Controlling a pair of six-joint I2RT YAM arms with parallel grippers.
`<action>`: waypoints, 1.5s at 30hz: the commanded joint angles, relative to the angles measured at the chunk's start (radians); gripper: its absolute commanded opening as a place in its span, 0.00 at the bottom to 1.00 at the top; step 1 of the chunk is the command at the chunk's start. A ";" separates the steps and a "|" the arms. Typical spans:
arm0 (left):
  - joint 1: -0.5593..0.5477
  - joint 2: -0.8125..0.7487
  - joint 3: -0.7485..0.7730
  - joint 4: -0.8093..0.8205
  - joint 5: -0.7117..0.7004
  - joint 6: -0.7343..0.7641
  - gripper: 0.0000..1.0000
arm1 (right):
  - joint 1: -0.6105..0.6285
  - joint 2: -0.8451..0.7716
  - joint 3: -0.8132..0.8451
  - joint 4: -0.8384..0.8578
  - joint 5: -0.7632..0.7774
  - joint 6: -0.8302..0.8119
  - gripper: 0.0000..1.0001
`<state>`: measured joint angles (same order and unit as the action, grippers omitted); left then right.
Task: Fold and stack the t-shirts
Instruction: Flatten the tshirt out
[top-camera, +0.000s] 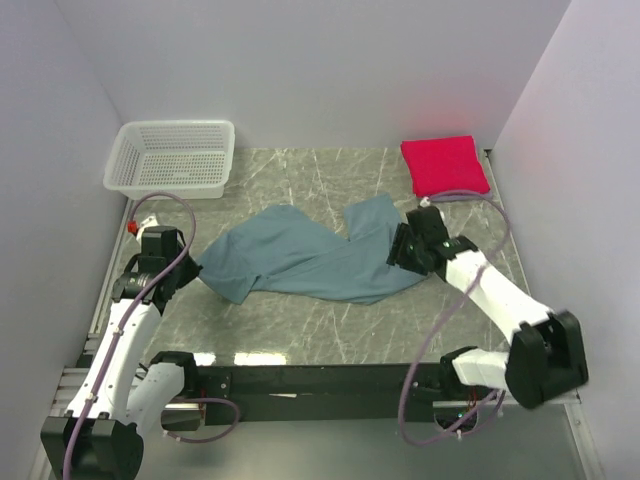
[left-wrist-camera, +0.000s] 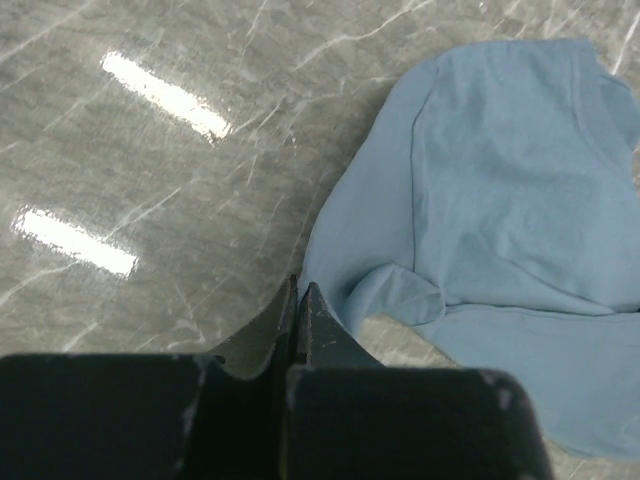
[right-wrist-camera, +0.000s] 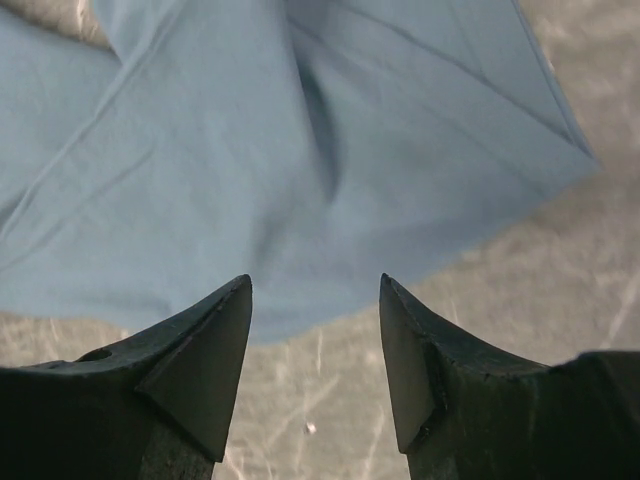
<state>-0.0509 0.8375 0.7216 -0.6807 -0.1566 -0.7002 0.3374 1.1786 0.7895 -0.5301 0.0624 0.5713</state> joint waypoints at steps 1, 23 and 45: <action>0.005 -0.014 -0.008 0.066 -0.026 -0.009 0.01 | -0.005 0.120 0.126 0.122 0.020 -0.022 0.61; 0.002 -0.021 0.012 0.053 -0.023 -0.010 0.01 | -0.026 0.762 0.683 -0.085 0.129 -0.002 0.66; 0.144 0.681 1.056 0.095 -0.032 -0.024 0.01 | -0.264 0.639 1.181 -0.137 -0.094 -0.062 0.00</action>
<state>0.0422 1.4288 1.4574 -0.6277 -0.1902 -0.7048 0.1284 1.9026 1.7794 -0.6910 0.0311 0.5259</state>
